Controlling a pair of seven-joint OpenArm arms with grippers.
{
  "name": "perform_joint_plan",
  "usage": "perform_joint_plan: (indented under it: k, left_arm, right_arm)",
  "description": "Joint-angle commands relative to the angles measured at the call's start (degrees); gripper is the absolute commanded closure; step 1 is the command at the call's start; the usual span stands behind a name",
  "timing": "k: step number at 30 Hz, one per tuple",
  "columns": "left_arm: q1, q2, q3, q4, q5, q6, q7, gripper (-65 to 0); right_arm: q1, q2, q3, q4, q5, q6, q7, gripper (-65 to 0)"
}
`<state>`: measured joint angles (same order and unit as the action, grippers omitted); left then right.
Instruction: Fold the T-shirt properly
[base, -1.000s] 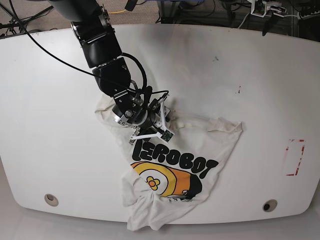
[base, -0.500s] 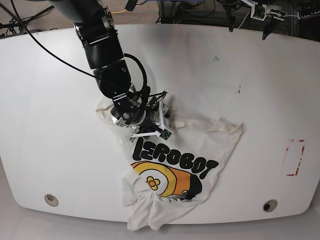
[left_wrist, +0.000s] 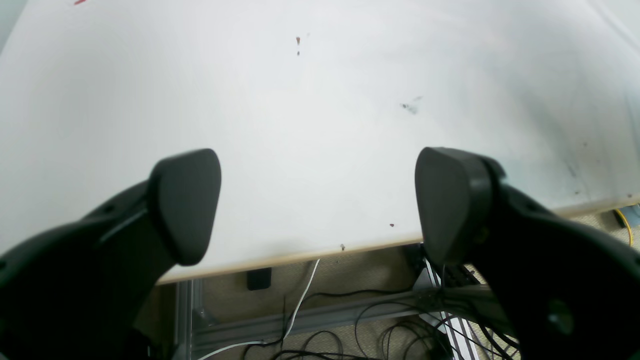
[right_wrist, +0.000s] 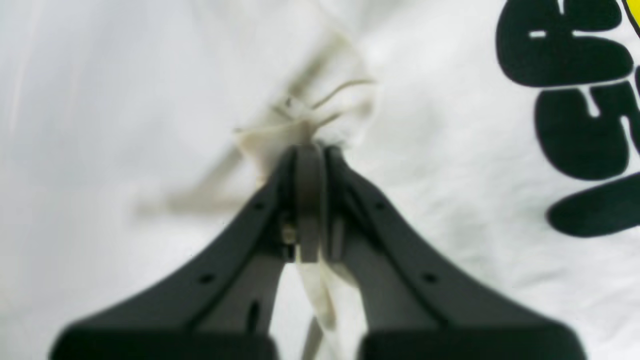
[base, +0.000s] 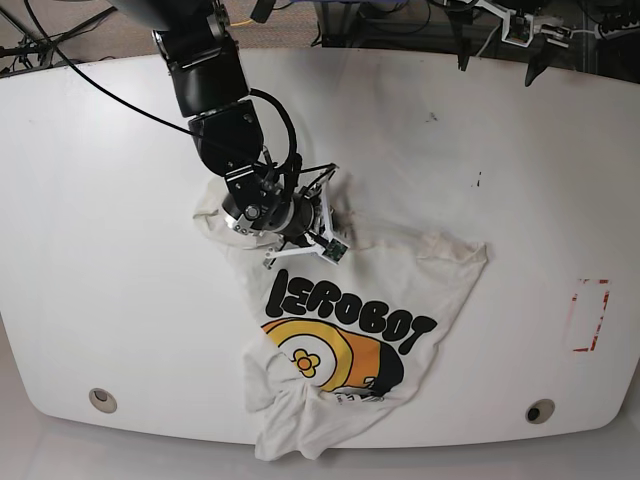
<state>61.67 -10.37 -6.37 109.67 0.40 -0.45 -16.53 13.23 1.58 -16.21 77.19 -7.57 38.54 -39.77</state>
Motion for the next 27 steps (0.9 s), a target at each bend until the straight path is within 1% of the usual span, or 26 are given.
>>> perform_joint_plan:
  k: [1, 6, 10, 13, 17, 21, 27]
  left_arm:
    - [0.79, -0.31, -0.18, 0.79, -0.01, 0.23, -1.62, -56.7]
    - [0.7, -0.4, -0.09, 0.79, -0.01, 0.14, -1.62, -56.7]
    - [-0.17, -2.16, -0.09, 0.79, -0.01, 0.14, -1.62, -56.7]
    - [-0.97, -2.24, -0.18, 0.79, -0.01, 0.14, -1.62, -56.7]
    - [-1.23, -2.24, -0.18, 0.79, -0.01, 0.14, -1.62, -56.7]
    - [-2.28, -2.24, -0.18, 0.88, -0.01, 0.14, -1.62, -56.7]
    - [-3.96, -2.16, -0.44, 0.97, -0.01, 0.14, -1.62, -56.8]
  right_arm:
    - [0.26, -0.31, 0.08, 3.21, 0.32, 0.09, 0.96, 0.0]
    - [-2.9, -0.31, 0.08, 8.48, 0.32, 0.09, 0.87, 0.0]
    - [-6.77, -0.22, 0.08, 16.04, -0.21, -0.17, 0.78, 0.0]
    - [-8.62, -0.05, 0.51, 20.61, -0.29, -0.26, 0.78, 0.0]
    - [-11.26, 0.04, 5.17, 27.21, -0.29, -0.26, 0.78, 0.0]
    - [-12.05, 0.04, 8.43, 31.69, -0.29, -0.17, 0.78, 0.0]
    - [-14.42, 2.42, 11.86, 38.46, -0.29, -0.08, 0.78, 0.0]
